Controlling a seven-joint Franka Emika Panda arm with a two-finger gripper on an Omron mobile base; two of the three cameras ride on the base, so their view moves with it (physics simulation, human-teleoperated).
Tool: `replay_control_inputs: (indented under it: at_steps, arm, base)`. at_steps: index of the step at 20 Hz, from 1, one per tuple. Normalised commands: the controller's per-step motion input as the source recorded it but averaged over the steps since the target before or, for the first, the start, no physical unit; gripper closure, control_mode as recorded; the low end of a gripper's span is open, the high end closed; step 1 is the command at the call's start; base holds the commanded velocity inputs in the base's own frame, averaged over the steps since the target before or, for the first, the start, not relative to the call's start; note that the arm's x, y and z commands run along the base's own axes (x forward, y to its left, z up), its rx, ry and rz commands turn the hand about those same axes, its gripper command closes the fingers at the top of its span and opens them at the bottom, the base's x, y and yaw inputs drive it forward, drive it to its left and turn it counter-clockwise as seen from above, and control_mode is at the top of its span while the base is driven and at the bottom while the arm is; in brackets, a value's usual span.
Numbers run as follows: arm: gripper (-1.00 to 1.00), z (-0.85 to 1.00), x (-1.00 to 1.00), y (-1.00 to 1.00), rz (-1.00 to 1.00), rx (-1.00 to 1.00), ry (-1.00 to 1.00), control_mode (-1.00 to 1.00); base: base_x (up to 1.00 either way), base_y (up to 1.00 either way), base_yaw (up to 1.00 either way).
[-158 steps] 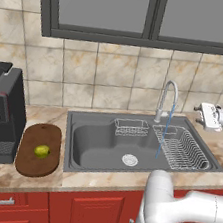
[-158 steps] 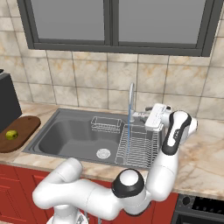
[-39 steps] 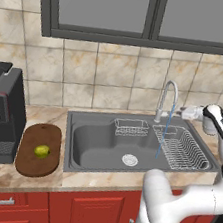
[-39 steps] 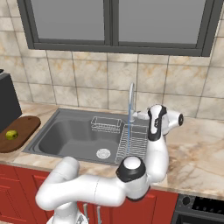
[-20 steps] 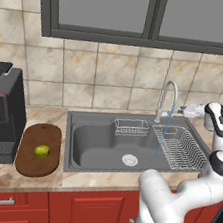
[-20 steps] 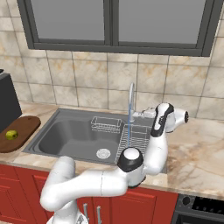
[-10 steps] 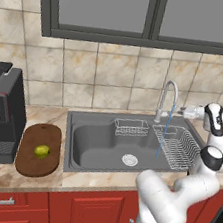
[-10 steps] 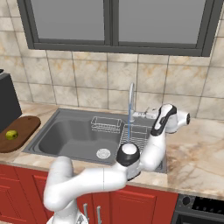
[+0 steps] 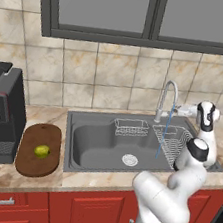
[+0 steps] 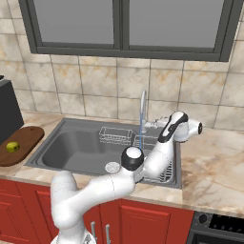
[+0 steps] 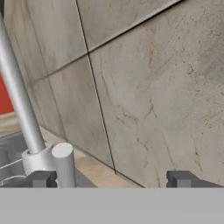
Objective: Pick the pear from the sink and place it on the cutting board to airdry. Then turn off the sink faucet.
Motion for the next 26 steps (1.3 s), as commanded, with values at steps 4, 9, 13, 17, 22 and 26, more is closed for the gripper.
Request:
replay_control_inputs:
  at_steps: [4, 9, 13, 17, 22, 26]
  arm:
    - [-1.00, 0.00, 0.48, 0.02, 0.10, 0.06, 0.04, -1.00]
    - [-1.00, 0.00, 0.23, 0.33, 0.17, 0.04, 0.00, -1.00]
    - [-1.00, 0.00, 0.05, 0.88, 0.24, 0.00, 0.00, -1.00]
    - [-1.00, 0.01, 0.01, 1.00, 0.27, 0.00, 0.00, -1.00]
    - [-1.00, 0.04, 0.00, 1.00, 0.25, -0.01, -0.02, -1.00]
    - [-1.00, 0.06, 0.00, 1.00, 0.19, -0.10, -0.05, -1.00]
  base:
    - [0.00, 0.00, 0.00]
    - [0.00, 0.00, 0.00]
    - [0.00, 0.00, 0.00]
    - [0.00, 0.00, 0.00]
    - [0.00, 0.00, 0.00]
    - [0.00, 0.00, 0.00]
